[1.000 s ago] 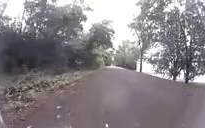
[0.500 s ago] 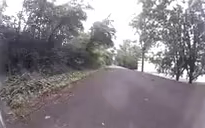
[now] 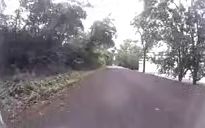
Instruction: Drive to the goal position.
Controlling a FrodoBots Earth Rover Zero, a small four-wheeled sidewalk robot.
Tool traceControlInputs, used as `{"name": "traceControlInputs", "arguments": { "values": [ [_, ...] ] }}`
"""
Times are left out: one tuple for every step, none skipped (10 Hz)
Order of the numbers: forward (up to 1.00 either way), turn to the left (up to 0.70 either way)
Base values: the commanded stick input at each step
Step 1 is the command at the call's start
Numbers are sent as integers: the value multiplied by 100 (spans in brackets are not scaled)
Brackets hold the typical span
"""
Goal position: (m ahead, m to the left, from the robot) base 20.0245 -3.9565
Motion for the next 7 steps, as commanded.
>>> {"name": "traceControlInputs", "arguments": {
  "values": [
    [70, -22],
    [70, -30],
    [70, 0],
    [70, 0],
    [70, 0],
    [70, 0],
    [70, 0]
  ]
}}
